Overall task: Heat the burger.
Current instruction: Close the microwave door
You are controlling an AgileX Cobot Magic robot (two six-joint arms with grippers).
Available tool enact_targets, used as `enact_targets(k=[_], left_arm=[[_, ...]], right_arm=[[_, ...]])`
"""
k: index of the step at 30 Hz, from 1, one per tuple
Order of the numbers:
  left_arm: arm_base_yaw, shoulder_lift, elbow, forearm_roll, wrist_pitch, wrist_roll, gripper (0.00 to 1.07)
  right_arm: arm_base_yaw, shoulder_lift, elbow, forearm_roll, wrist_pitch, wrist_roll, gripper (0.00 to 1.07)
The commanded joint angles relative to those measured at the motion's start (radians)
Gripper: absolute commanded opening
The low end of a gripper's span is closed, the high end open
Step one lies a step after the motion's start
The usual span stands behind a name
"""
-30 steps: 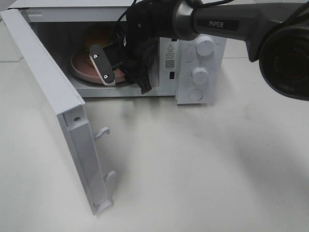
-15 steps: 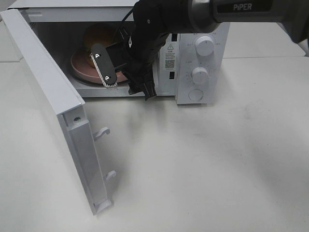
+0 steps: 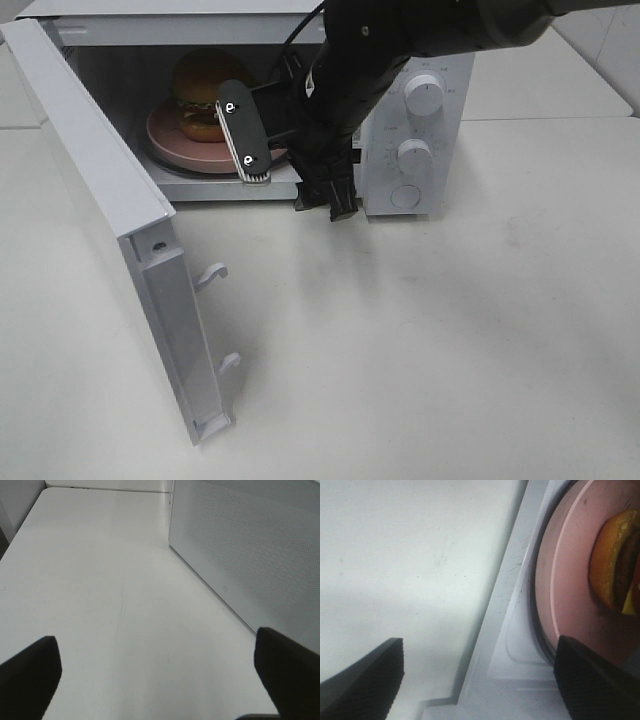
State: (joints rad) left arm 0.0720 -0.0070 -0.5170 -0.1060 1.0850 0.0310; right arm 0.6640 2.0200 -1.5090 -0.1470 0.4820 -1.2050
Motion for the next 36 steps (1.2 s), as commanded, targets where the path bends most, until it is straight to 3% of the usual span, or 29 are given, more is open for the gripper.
enact_targets(k=[1, 15, 27, 36], left_arm=[[0.005, -0.016, 0.002, -0.007, -0.016, 0.0, 1.01], [0.005, -0.016, 0.002, -0.007, -0.016, 0.0, 1.01], [0.005, -0.016, 0.002, -0.007, -0.016, 0.0, 1.01], [0.005, -0.016, 0.002, -0.007, -0.016, 0.0, 1.01]], right_arm=[[0.003, -0.073, 0.079, -0.028, -0.009, 0.056, 0.79], [0.003, -0.282, 0.298, -0.046, -0.012, 0.242, 0.78], [0.003, -0.434, 0.414, -0.055, 0.068, 0.485, 0.76], [0.003, -0.571, 0.493, -0.096, 0.246, 0.888, 0.76]])
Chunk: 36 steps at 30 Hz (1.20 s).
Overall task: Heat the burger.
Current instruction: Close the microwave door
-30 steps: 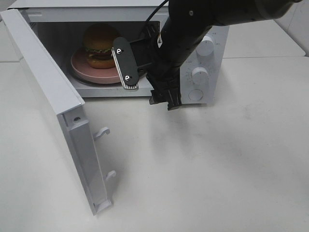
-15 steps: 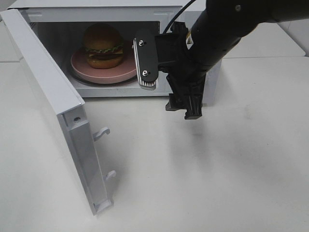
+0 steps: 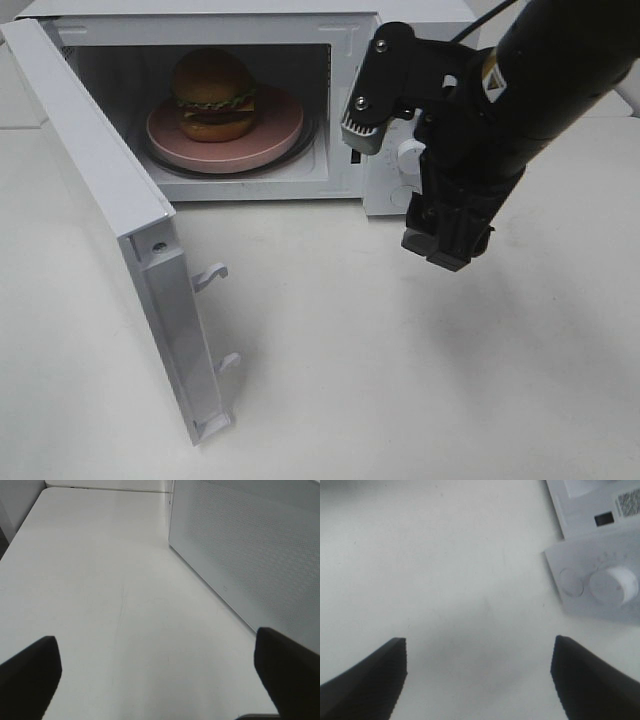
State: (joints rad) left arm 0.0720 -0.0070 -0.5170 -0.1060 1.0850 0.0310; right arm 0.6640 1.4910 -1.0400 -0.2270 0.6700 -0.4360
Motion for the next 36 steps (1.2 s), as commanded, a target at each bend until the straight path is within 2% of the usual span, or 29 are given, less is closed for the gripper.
enact_targets(k=[1, 6, 9, 14, 31, 35, 36], left_arm=[[0.005, -0.016, 0.002, -0.007, -0.016, 0.0, 1.01], [0.005, -0.016, 0.002, -0.007, -0.016, 0.0, 1.01], [0.005, -0.016, 0.002, -0.007, -0.016, 0.0, 1.01], [0.005, -0.016, 0.002, -0.007, -0.016, 0.0, 1.01], [0.005, -0.016, 0.002, -0.007, -0.016, 0.0, 1.01], [0.005, -0.016, 0.002, -0.007, -0.016, 0.0, 1.01], [0.005, -0.016, 0.002, -0.007, -0.016, 0.0, 1.01]], right_arm=[[0.003, -0.042, 0.024, -0.016, 0.058, 0.119, 0.76], [0.003, -0.16, 0.089, -0.044, 0.151, 0.329, 0.76], [0.003, -0.175, 0.101, -0.044, 0.162, 0.346, 0.76], [0.003, -0.298, 0.17, -0.039, 0.273, 0.398, 0.76], [0.003, -0.575, 0.292, -0.019, 0.353, 0.453, 0.76], [-0.041, -0.648, 0.327, -0.014, 0.353, 0.462, 0.76], [-0.098, -0.679, 0.345, -0.009, 0.353, 0.461, 0.76]])
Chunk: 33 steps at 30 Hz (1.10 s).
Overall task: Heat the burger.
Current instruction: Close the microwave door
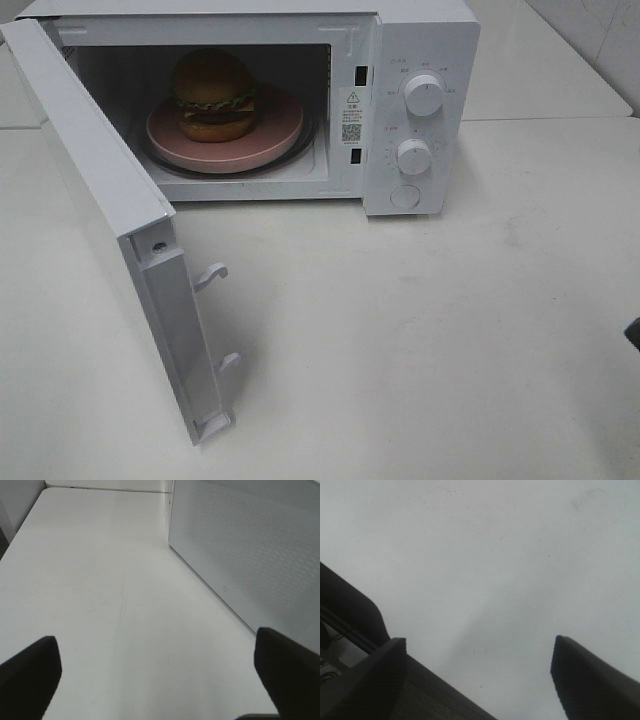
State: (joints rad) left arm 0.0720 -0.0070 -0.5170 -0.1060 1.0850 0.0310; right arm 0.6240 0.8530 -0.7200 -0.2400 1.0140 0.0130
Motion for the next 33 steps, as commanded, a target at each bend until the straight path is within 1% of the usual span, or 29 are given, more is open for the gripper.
enact_targets(k=[1, 2, 3, 5, 7, 8, 9, 10, 11, 12, 13, 14, 16, 17, 19, 20, 21, 23, 24, 26, 27, 29, 30, 31, 33], left_arm=[[0.005, -0.016, 0.002, -0.007, -0.016, 0.0, 1.01], [0.005, -0.016, 0.002, -0.007, -0.016, 0.0, 1.01], [0.005, -0.016, 0.002, -0.007, -0.016, 0.0, 1.01], [0.005, -0.016, 0.002, -0.007, -0.016, 0.0, 1.01], [0.005, -0.016, 0.002, -0.007, -0.016, 0.0, 1.01], [0.005, -0.016, 0.002, -0.007, -0.016, 0.0, 1.01], [0.005, -0.016, 0.002, -0.007, -0.016, 0.0, 1.01], [0.005, -0.016, 0.002, -0.007, -0.016, 0.0, 1.01], [0.005, -0.016, 0.002, -0.007, -0.016, 0.0, 1.01], [0.005, -0.016, 0.002, -0.007, -0.016, 0.0, 1.01], [0.005, -0.016, 0.002, -0.007, -0.016, 0.0, 1.01], [0.005, -0.016, 0.002, -0.007, -0.016, 0.0, 1.01], [0.005, -0.016, 0.002, -0.007, -0.016, 0.0, 1.01], [0.005, -0.016, 0.002, -0.007, -0.016, 0.0, 1.01], [0.005, -0.016, 0.002, -0.007, -0.016, 0.0, 1.01], [0.005, -0.016, 0.002, -0.007, -0.016, 0.0, 1.01], [0.005, -0.016, 0.002, -0.007, -0.016, 0.0, 1.01], [0.005, -0.016, 0.002, -0.007, -0.016, 0.0, 1.01], [0.005, -0.016, 0.002, -0.007, -0.016, 0.0, 1.01], [0.005, -0.016, 0.002, -0.007, -0.016, 0.0, 1.01], [0.005, -0.016, 0.002, -0.007, -0.016, 0.0, 1.01], [0.005, -0.016, 0.002, -0.007, -0.016, 0.0, 1.01], [0.005, -0.016, 0.002, -0.007, -0.016, 0.0, 1.01], [0.005, -0.016, 0.002, -0.007, -0.016, 0.0, 1.01], [0.005, -0.016, 0.002, -0.007, -0.016, 0.0, 1.01]], right_arm=[[-0.058, -0.041, 0.025, 0.004, 0.009, 0.012, 0.76], [-0.108, -0.072, 0.047, 0.006, 0.008, 0.012, 0.76], [-0.108, -0.072, 0.047, 0.006, 0.008, 0.012, 0.76], [-0.17, -0.125, 0.069, 0.037, 0.004, 0.013, 0.76], [-0.186, -0.14, 0.075, 0.048, 0.004, 0.013, 0.76], [-0.226, -0.178, 0.087, 0.066, 0.004, 0.013, 0.76], [-0.226, -0.178, 0.087, 0.066, 0.004, 0.013, 0.76], [-0.274, -0.214, 0.099, 0.078, 0.004, 0.013, 0.76], [-0.298, -0.235, 0.105, 0.08, 0.004, 0.013, 0.76], [-0.298, -0.235, 0.105, 0.08, 0.004, 0.013, 0.76], [-0.339, -0.275, 0.117, 0.086, 0.003, 0.013, 0.76], [-0.339, -0.275, 0.117, 0.086, 0.003, 0.013, 0.76], [-0.393, -0.344, 0.135, 0.103, 0.0, 0.012, 0.76], [-0.393, -0.344, 0.135, 0.103, 0.0, 0.012, 0.76], [-0.435, -0.412, 0.151, 0.104, 0.002, 0.012, 0.76], [-0.435, -0.412, 0.151, 0.104, 0.002, 0.012, 0.76], [-0.463, -0.456, 0.163, 0.105, 0.003, 0.012, 0.76], [-0.475, -0.48, 0.172, 0.108, 0.002, 0.012, 0.76], [-0.494, -0.529, 0.191, 0.117, -0.001, 0.012, 0.76], [-0.501, -0.548, 0.2, 0.122, -0.001, 0.012, 0.76], [-0.52, -0.597, 0.221, 0.127, -0.012, 0.013, 0.76], [-0.529, -0.622, 0.224, 0.127, -0.019, 0.014, 0.76], [-0.544, -0.664, 0.224, 0.127, -0.019, 0.014, 0.76], [-0.544, -0.664, 0.224, 0.127, -0.019, 0.014, 0.76], [-0.554, -0.724, 0.224, 0.126, -0.019, 0.013, 0.76]])
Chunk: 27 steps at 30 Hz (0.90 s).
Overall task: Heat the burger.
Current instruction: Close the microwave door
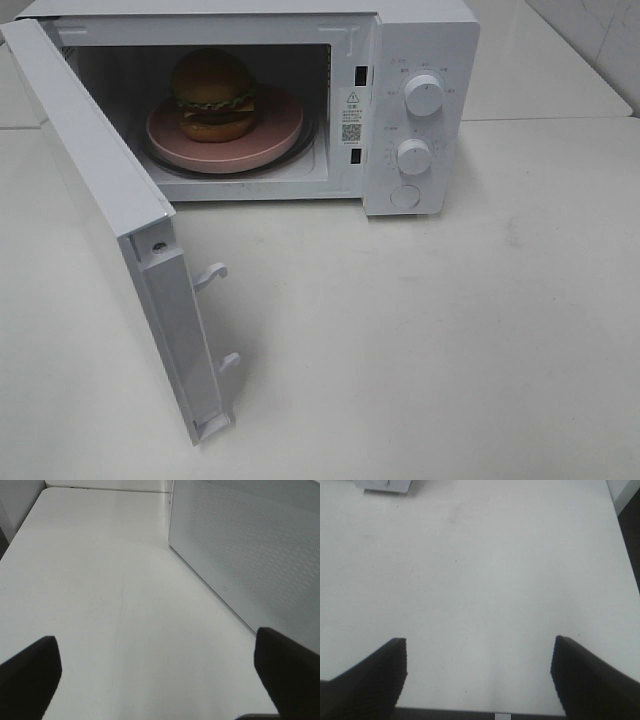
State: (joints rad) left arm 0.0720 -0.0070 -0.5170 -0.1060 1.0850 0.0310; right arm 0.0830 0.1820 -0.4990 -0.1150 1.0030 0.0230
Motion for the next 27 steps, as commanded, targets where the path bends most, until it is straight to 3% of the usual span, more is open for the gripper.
enact_targets(k=[1, 10, 27], left_arm=[[0.005, -0.016, 0.002, -0.007, -0.016, 0.0, 1.01], [0.005, -0.016, 0.002, -0.007, -0.016, 0.0, 1.01], [0.005, -0.016, 0.002, -0.005, -0.016, 0.0, 1.01]], right_arm=[[-0.013, -0.053, 0.003, 0.001, -0.008, 0.003, 0.76], [-0.013, -0.215, 0.003, 0.004, -0.008, 0.003, 0.76], [-0.029, -0.214, 0.003, 0.001, -0.008, 0.017, 0.76]])
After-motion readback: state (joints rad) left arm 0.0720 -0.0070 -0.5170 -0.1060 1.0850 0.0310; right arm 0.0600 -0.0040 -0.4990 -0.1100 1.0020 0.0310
